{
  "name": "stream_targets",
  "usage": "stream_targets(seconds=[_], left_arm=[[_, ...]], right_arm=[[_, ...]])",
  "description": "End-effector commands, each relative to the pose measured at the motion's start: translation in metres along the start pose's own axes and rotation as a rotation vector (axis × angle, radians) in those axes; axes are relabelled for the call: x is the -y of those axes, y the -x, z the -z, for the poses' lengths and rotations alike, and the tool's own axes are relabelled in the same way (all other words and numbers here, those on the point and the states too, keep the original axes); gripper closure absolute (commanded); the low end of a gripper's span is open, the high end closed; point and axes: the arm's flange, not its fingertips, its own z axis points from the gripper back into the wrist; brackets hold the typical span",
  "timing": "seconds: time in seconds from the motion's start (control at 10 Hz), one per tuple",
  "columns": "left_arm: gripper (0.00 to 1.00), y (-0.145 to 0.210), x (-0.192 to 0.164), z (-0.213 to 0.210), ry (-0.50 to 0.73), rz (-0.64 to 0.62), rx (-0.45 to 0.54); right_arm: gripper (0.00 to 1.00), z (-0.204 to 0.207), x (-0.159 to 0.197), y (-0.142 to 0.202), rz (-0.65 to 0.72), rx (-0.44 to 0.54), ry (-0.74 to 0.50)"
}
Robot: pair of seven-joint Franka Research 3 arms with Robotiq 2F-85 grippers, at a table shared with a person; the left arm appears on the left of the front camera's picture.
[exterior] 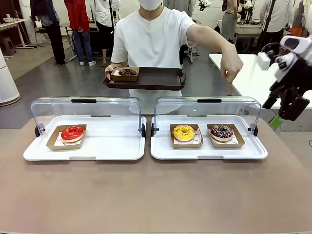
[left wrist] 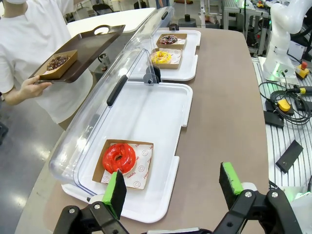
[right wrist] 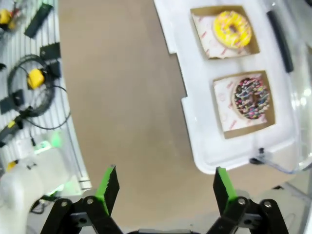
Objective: Provide the desired donut to the person.
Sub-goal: Pick up and lift the Paper togo box containing the Donut pointed at by the person.
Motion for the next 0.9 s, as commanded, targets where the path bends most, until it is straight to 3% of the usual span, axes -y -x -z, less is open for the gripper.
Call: stream_targets(seconds=[0.0,0.3,0.4,0.8], left_arm=[[0.00,0.000,0.000,0.000,-0.006,0.008,0.014],[0.00,0.000,0.000,0.000,-0.006,0.008,0.014],[0.00,0.000,0.000,0.000,-0.006,0.008,0.014],[0.00,0.000,0.000,0.000,-0.006,0.008,0.014]], right_arm=[[0.00,0.021,0.015,0.006,-0.088,0.005,-0.007],[0.00,0.045,0.028,0.024,-0.076,0.032,-0.035],[0.00,0.035,0.018,0.008,-0.077,0.006,-0.029],[0.00,0.035,0.018,0.008,-0.077,0.006,-0.029]])
